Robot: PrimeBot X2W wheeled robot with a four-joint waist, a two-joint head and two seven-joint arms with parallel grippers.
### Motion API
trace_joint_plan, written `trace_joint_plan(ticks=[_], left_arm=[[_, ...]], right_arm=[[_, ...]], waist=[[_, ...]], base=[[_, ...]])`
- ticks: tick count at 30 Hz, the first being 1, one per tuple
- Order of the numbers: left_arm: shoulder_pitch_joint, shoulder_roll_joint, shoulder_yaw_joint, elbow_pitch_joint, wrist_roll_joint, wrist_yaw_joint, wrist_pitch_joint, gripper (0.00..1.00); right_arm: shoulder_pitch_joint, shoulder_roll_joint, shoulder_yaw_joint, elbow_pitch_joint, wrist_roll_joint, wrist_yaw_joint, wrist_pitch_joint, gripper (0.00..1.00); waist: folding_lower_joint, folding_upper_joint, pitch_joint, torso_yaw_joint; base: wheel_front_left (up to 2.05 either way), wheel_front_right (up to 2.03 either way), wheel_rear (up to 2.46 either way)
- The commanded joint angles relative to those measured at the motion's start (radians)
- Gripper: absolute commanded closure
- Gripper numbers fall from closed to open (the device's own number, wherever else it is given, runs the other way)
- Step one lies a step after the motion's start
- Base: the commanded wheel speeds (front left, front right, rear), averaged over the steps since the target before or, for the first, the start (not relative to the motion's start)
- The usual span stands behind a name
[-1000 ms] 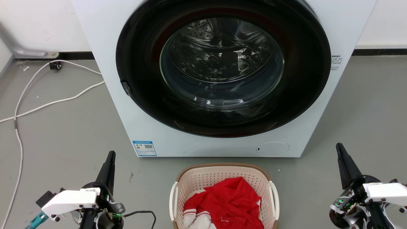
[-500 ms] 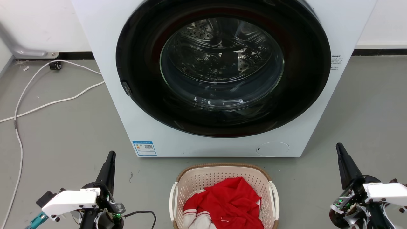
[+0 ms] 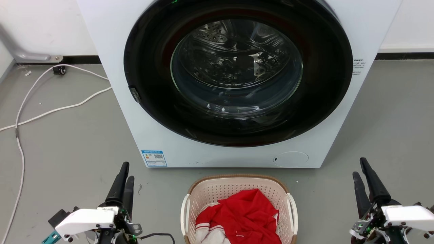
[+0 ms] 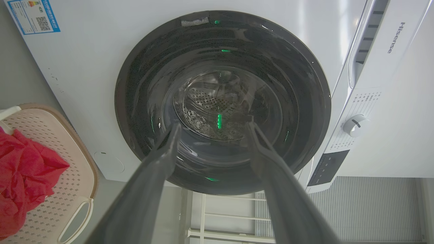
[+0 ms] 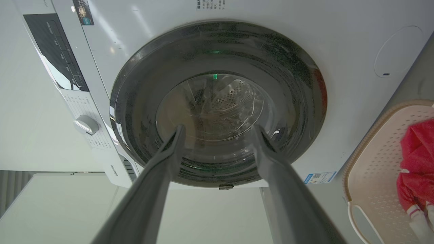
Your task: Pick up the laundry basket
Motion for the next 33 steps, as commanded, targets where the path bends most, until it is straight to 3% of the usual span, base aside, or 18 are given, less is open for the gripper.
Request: trace_joint_plan(ticks=[1,7,23,33], left_arm=[[-0.014,0.005,-0.01,-0.026,0.017,-0.001,-0.011,0.0],[-0.008,0.004,-0.026,-0.052,0.111,-0.001,-0.038,0.0],[0.002,0.002,-0.08,-0.096,0.512,0.013,-0.1,0.0],[0.006,0.0,-0.112,-0.101,0.699,0.03,-0.131,0.0]], right_arm=[[-0.001,-0.002,0.004,-0.026,-0.025,0.0,-0.011,0.0],[0.013,-0.001,-0.001,-0.044,-0.154,0.0,-0.038,0.0],[0.043,0.001,-0.007,-0.121,-0.581,0.0,-0.071,0.0],[0.054,0.002,0.0,-0.153,-0.768,0.0,-0.074,0.0]], waist=[[0.0,0.0,-0.001,0.001],[0.0,0.0,-0.002,0.003],[0.0,0.0,-0.004,0.008],[0.0,0.0,-0.005,0.011]], base=[[0.0,0.0,0.0],[0.0,0.0,0.0],[0.0,0.0,0.0],[0.0,0.0,0.0]])
